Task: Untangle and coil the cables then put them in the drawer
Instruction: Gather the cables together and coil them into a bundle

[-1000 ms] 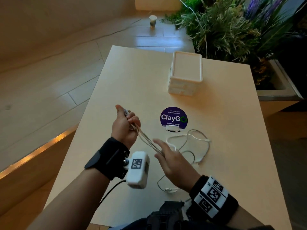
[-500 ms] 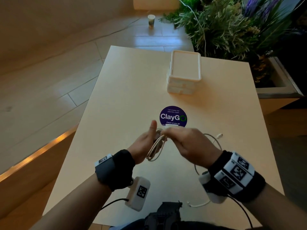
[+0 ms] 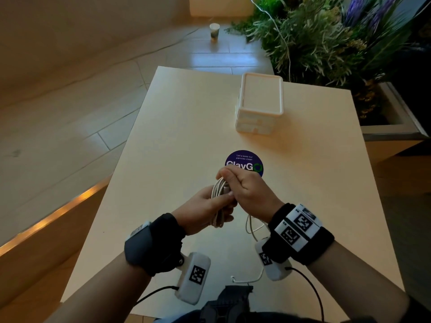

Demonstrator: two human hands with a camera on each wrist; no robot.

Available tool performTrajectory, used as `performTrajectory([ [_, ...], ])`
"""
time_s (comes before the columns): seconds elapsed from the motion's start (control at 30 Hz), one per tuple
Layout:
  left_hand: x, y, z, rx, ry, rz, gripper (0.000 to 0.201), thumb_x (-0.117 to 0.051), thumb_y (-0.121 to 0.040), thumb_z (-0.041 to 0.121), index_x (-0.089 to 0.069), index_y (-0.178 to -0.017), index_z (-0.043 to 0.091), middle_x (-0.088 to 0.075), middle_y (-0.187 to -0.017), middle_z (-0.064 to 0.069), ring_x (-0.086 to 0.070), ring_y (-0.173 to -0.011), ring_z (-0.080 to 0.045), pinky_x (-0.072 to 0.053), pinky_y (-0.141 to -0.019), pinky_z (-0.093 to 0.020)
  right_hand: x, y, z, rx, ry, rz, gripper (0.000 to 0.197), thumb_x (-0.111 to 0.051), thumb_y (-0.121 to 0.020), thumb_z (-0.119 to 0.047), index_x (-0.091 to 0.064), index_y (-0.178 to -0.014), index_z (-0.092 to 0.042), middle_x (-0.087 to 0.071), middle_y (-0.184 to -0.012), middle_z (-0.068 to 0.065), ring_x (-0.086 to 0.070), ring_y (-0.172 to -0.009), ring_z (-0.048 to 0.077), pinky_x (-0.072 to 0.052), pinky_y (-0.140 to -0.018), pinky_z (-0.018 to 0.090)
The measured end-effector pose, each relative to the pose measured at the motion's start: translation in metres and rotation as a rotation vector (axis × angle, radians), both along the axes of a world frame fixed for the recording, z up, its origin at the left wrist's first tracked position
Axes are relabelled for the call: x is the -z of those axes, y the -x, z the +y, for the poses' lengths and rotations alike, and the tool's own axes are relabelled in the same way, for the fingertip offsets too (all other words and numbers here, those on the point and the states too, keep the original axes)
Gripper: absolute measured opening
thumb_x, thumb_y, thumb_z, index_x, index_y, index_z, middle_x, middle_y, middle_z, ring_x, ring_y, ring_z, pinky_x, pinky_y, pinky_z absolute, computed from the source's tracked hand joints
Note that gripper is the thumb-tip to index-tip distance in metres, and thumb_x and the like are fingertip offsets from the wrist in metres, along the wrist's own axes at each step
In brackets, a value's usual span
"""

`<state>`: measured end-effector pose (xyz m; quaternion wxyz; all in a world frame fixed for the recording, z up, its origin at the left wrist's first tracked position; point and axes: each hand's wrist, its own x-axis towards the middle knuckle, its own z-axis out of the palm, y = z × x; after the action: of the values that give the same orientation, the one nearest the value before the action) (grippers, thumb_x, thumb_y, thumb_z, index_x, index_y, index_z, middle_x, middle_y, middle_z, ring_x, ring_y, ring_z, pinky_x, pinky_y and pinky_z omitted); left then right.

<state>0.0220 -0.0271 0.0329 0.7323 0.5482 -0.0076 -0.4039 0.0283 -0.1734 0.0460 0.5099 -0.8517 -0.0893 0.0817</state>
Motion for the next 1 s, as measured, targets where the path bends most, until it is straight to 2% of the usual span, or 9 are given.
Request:
performTrajectory([
  [0.13, -0.004, -0.002, 0.0, -0.181, 0.146, 0.06, 0.017, -0.051, -0.086, 0.029, -0.054, -0.084, 0.013, -0.049, -0.065, 0.005, -0.045, -0.056, -0.007, -0.046, -0.057, -0.022, 0.005, 0.0, -0.003, 0.106, -0.078, 0.063, 0.029, -0.042, -0.093, -0.045, -0.052, -0.112, -0.025, -0.058, -0.066, -0.001, -0.054, -0.061, 0.01, -0.043, -0.06, 0.023],
  [0.2, -0.005, -0.005, 0.004, -0.282, 0.227, 0.122, 0.018, -0.052, -0.089, 0.03, -0.055, -0.085, 0.014, -0.053, -0.066, 0.003, -0.047, -0.056, -0.007, -0.043, -0.054, -0.02, 0.009, 0.003, -0.008, 0.112, -0.117, 0.069, 0.021, -0.048, -0.095, -0.035, -0.053, -0.112, -0.026, -0.054, -0.066, 0.006, -0.05, -0.063, 0.02, -0.041, -0.061, 0.03],
  [0.3, -0.002, -0.006, 0.007, -0.404, 0.194, 0.13, 0.024, -0.052, -0.088, 0.034, -0.06, -0.081, 0.012, -0.061, -0.078, 0.001, -0.055, -0.064, -0.009, -0.045, -0.054, -0.022, 0.012, 0.008, -0.004, 0.106, -0.125, 0.045, 0.026, -0.05, -0.095, -0.014, -0.055, -0.118, -0.025, -0.056, -0.067, -0.005, -0.054, -0.061, 0.005, -0.047, -0.065, 0.02],
  [0.43, 0.005, -0.007, 0.0, -0.495, 0.146, 0.061, 0.034, -0.046, -0.088, 0.035, -0.064, -0.099, 0.007, -0.069, -0.106, -0.005, -0.064, -0.104, -0.015, -0.054, -0.084, -0.029, 0.012, 0.017, 0.01, 0.118, 0.022, -0.092, 0.035, -0.045, -0.096, -0.011, -0.051, -0.131, -0.011, -0.052, -0.073, -0.021, -0.055, -0.065, -0.009, -0.039, -0.065, 0.004],
  [0.5, 0.003, -0.009, -0.004, -0.559, 0.197, 0.055, 0.044, -0.041, -0.092, 0.032, -0.057, -0.116, -0.002, -0.065, -0.121, -0.013, -0.062, -0.113, -0.019, -0.054, -0.091, -0.033, 0.01, 0.023, 0.019, 0.108, 0.067, -0.124, 0.039, -0.043, -0.098, -0.014, -0.046, -0.136, -0.013, -0.056, -0.081, -0.015, -0.053, -0.068, -0.015, -0.038, -0.068, 0.002],
  [0.67, 0.003, -0.014, -0.009, -0.655, 0.245, 0.048, 0.049, -0.031, -0.101, 0.033, -0.065, -0.103, -0.003, -0.074, -0.103, -0.013, -0.068, -0.103, -0.018, -0.055, -0.087, -0.028, 0.017, 0.037, 0.034, 0.07, 0.199, -0.121, 0.05, -0.035, -0.098, -0.014, -0.025, -0.146, -0.026, -0.068, -0.088, 0.014, -0.063, -0.075, 0.028, -0.051, -0.069, 0.041],
  [0.8, -0.001, -0.021, -0.013, -0.843, 0.265, 0.138, 0.041, -0.037, -0.1, 0.032, -0.057, -0.075, 0.007, -0.066, -0.062, -0.002, -0.068, -0.064, -0.015, -0.058, -0.075, -0.03, 0.011, 0.047, 0.033, 0.051, 0.213, -0.142, 0.05, -0.038, -0.098, -0.018, -0.024, -0.145, -0.026, -0.068, -0.087, 0.01, -0.062, -0.071, 0.028, -0.04, -0.06, 0.028],
  [0.9, -0.002, -0.036, -0.004, -0.956, 0.415, 0.309, 0.03, -0.042, -0.099, 0.031, -0.047, -0.073, 0.015, -0.048, -0.05, 0.003, -0.048, -0.04, -0.006, -0.057, -0.058, -0.023, 0.012, 0.054, 0.026, 0.042, 0.202, -0.067, 0.046, -0.04, -0.098, -0.025, -0.023, -0.14, -0.03, -0.048, -0.063, -0.01, -0.046, -0.053, 0.011, -0.03, -0.051, 0.024],
  [1.0, -0.001, -0.044, 0.007, -0.899, 0.507, 0.419, 0.03, -0.046, -0.093, 0.043, -0.044, -0.079, 0.017, -0.038, -0.048, 0.006, -0.036, -0.032, -0.003, -0.044, -0.041, -0.014, 0.015, 0.06, 0.017, -0.028, 0.222, -0.032, 0.033, -0.038, -0.098, -0.026, -0.039, -0.131, -0.022, -0.052, -0.07, -0.01, -0.044, -0.055, 0.005, -0.033, -0.052, 0.02],
])
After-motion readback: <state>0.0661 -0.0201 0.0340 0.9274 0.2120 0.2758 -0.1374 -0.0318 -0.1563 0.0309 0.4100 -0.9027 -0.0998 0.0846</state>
